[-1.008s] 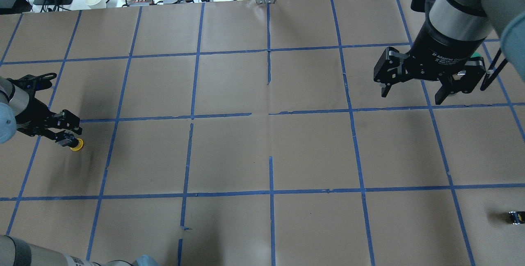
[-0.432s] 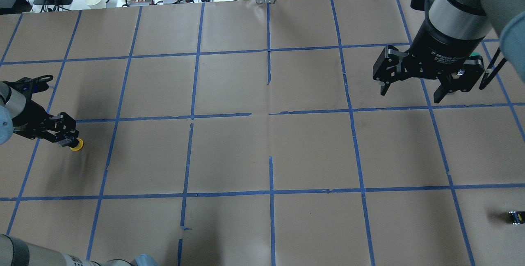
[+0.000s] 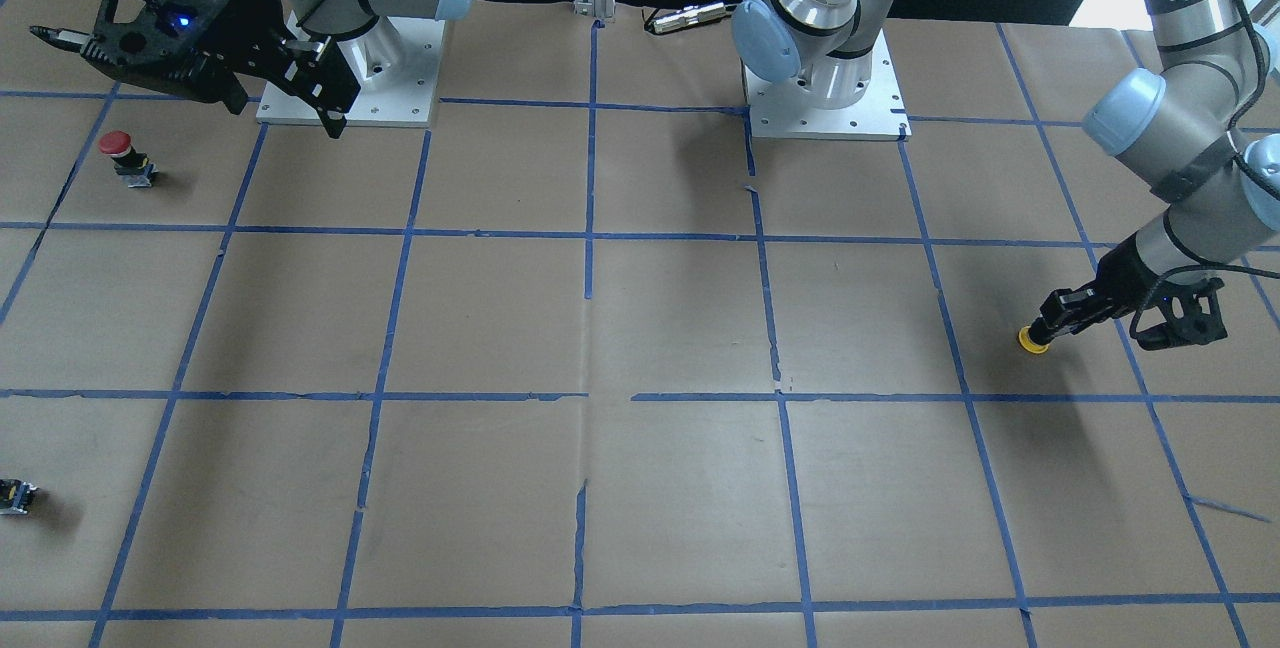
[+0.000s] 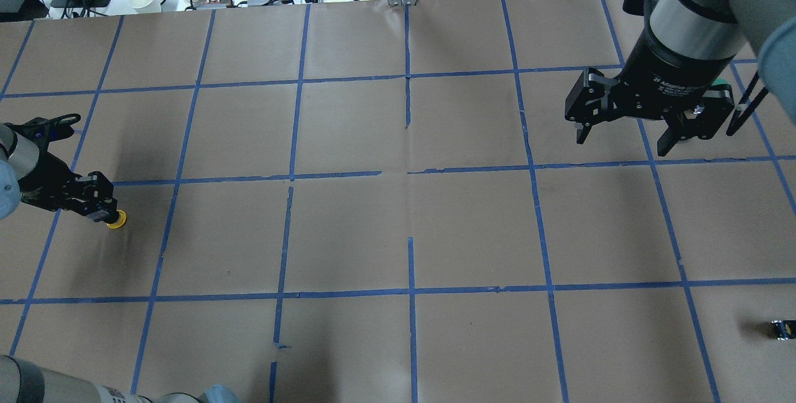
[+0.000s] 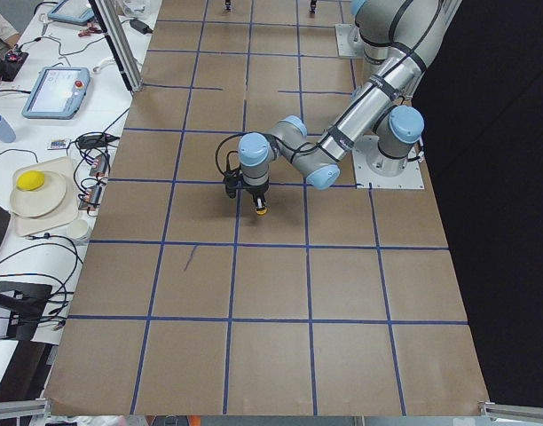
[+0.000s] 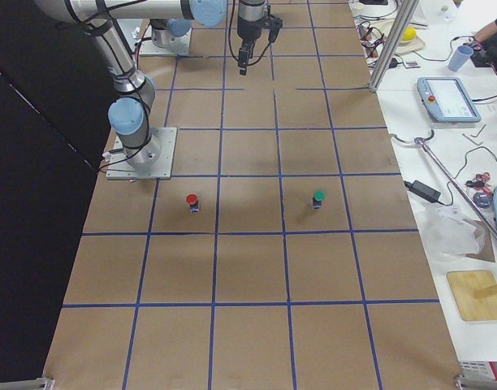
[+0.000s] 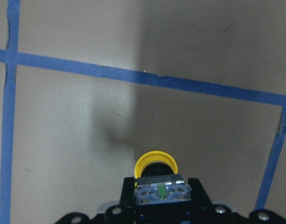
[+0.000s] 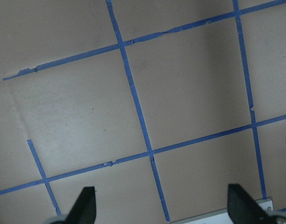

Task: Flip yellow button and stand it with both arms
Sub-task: 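Lift the yellow button with the left gripper toward the table center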

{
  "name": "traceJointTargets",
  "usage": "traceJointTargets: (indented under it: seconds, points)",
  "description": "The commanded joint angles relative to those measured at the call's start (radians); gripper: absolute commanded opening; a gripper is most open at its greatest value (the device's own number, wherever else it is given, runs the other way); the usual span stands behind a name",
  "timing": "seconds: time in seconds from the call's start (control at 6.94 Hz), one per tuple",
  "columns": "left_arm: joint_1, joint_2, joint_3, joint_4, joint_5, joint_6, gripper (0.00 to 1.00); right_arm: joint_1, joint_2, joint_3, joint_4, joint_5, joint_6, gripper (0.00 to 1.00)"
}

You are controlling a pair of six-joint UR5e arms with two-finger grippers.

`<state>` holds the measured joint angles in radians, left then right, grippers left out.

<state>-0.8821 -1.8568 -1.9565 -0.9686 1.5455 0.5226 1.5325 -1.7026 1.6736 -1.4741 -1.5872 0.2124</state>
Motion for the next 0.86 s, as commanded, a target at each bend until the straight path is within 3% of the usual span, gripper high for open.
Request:
traceJointTargets:
  seconds: [0.0,0.29,0.43,0.72]
  points:
    - [-0.005,0.022,0.013,-0.097,-0.046,0.011,0.2,0.0,0.001,0.0,0.0,0.001,-0.002,1.0]
    - [-0.052,0.089,0.014,-0.265,-0.202,0.046,0.17,0.0,0.001,0.001,0.003,0.006,-0.008,1.0]
    - [-0.131,0.169,0.016,-0.37,-0.269,0.04,0.15,0.0,0.001,0.001,0.003,0.01,-0.007,1.0]
    - [-0.265,0.249,0.015,-0.607,-0.533,0.045,0.15,0.0,-0.002,0.001,0.009,0.022,-0.011,1.0]
